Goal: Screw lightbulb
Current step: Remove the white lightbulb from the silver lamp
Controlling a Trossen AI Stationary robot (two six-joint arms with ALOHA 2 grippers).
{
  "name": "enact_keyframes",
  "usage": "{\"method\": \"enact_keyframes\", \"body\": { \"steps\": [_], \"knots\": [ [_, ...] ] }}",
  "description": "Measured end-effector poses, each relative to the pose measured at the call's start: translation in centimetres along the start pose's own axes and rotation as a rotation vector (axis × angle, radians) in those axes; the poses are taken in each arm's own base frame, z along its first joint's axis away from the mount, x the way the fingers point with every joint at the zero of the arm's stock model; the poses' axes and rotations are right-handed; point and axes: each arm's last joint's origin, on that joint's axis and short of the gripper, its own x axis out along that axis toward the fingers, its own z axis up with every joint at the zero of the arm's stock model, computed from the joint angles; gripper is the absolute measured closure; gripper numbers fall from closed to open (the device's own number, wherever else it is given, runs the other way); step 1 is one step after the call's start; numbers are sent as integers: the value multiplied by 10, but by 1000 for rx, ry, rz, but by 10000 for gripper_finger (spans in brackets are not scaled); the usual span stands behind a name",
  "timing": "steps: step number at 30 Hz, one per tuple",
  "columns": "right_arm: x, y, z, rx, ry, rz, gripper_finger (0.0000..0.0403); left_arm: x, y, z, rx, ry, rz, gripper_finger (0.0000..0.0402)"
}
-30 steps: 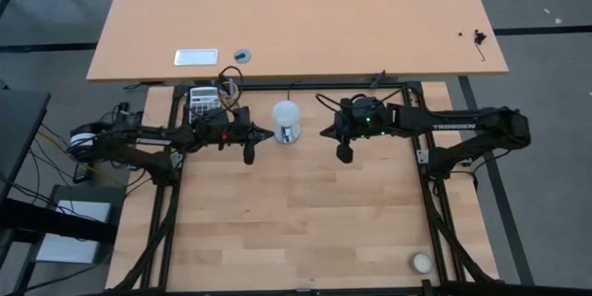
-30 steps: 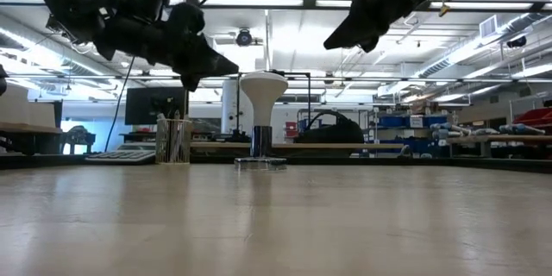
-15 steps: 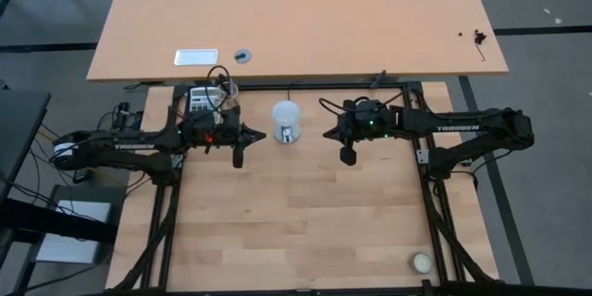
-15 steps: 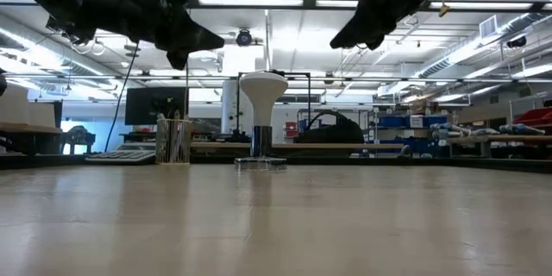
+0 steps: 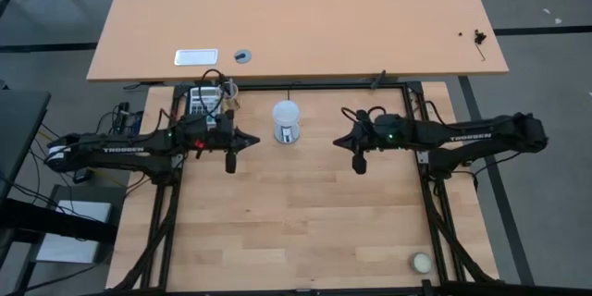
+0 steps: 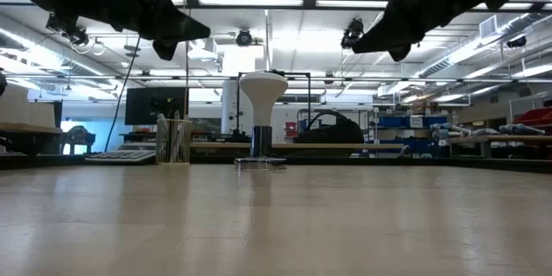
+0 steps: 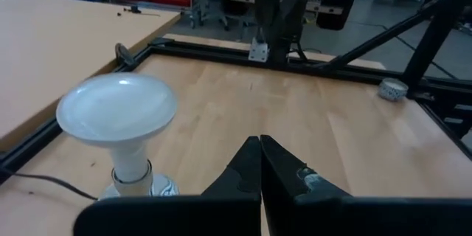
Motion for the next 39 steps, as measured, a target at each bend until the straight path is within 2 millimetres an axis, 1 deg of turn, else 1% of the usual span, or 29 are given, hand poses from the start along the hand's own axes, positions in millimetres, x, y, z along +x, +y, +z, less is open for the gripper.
{"method": "enact_keyframes", "body": {
  "steps": [6, 9, 13, 20, 23, 28, 39],
  "knots": [
    [-3, 8, -21, 19, -18, -18, 398, 0, -2, -4, 8, 41, 18, 402],
    [-3, 10, -24, 29, -28, -30, 398, 1, -2, -4, 8, 41, 22, 401],
    [-3, 11, -23, 29, -50, -53, 398, 1, -1, -4, 8, 34, 61, 401],
    [-3, 11, -20, 30, -80, -52, 398, 0, 4, -5, 6, 33, 233, 401],
    [-3, 11, -20, 33, -81, -51, 398, -1, 5, -6, 8, 47, 276, 401],
    [-3, 11, -19, 38, -87, -51, 398, -1, 5, -9, 15, 76, 277, 401],
    [-3, 11, -19, 59, -87, -50, 398, 0, 4, -9, -3, 77, 225, 401]
  ]
}}
